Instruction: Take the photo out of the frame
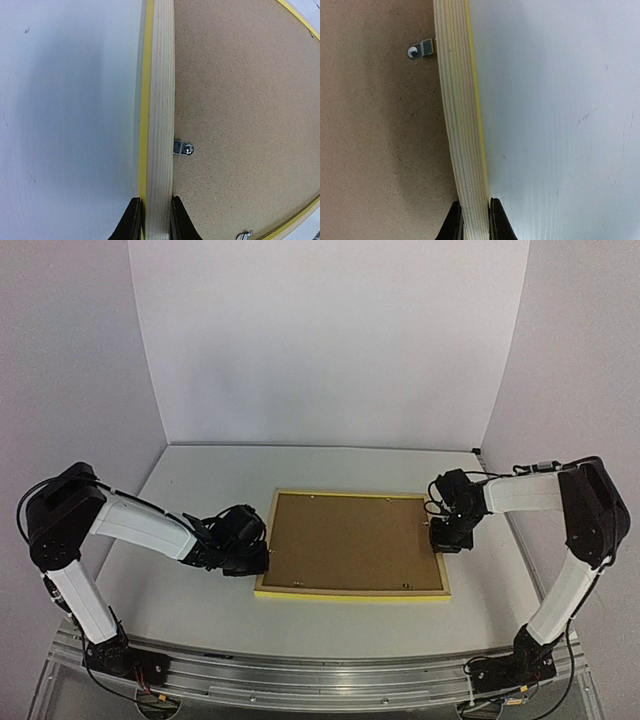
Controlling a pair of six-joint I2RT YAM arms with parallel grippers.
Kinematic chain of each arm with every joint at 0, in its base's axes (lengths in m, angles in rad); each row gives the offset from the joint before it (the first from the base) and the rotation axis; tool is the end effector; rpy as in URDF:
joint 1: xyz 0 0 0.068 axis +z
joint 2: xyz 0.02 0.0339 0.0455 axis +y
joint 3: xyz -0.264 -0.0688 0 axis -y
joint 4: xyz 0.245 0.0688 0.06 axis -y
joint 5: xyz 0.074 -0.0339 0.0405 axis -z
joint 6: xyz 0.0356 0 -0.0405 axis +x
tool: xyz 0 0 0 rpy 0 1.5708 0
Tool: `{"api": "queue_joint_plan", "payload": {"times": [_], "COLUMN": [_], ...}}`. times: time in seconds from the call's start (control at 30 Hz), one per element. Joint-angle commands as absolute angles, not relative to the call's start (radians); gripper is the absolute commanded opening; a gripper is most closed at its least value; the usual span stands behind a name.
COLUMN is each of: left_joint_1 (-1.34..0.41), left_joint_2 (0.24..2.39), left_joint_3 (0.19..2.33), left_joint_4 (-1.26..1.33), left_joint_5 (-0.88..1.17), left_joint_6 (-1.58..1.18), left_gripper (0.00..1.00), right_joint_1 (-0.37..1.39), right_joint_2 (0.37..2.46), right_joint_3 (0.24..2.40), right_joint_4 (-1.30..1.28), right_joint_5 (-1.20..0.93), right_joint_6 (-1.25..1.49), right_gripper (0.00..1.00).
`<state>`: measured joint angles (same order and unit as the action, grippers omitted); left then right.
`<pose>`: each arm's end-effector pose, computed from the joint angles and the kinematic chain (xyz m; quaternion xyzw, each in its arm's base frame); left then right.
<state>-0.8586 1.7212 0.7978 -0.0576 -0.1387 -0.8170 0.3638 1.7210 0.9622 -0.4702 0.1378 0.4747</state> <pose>0.2102 -0.2359 0.1245 -0.0003 0.9547 -0.1711 0.2433 0.2963 0.1076 0.1466 0.0662 0.9809 0.0071 0.1826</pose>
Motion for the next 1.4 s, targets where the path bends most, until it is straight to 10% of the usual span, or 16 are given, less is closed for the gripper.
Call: {"api": "queue_joint_plan", "payload": {"times": [0.0,0.4,0.77,0.9,1.07,1.37], "left_joint_1": [-0.973,-1.208,-1.23,-1.149,-0.922,-0.542], "left_joint_2": [1.742,1.745,1.549,1.411,1.312,1.673], "left_joint_3": [0.705,0.712,0.846,0.83,0.813,1.104], "left_joint_4": [-0.238,-0.348,-0.646,-0.636,-0.472,-0.26], "left_joint_5": [-0.041,-0.034,-0.247,-0.295,-0.26,-0.049], "left_joint_6": [-1.035,-1.355,-1.444,-1.382,-1.119,-0.714], "left_gripper": [0.0,0.07,0.87,0.99,1.0,0.94], "right_joint_1": [0.3,0.244,0.243,0.244,0.244,0.245], "right_joint_2": [1.882,2.037,2.002,1.979,1.927,1.727], "right_joint_3": [1.05,1.229,1.228,1.229,1.217,1.174], "right_joint_4": [-0.342,-0.308,-0.308,-0.311,-0.313,-0.312], "right_joint_5": [0.036,-0.173,-0.177,-0.144,-0.095,-0.133], "right_joint_6": [0.342,0.236,0.22,0.212,0.194,0.247], "right_gripper": [0.06,0.01,0.08,0.2,0.6,0.95]}}
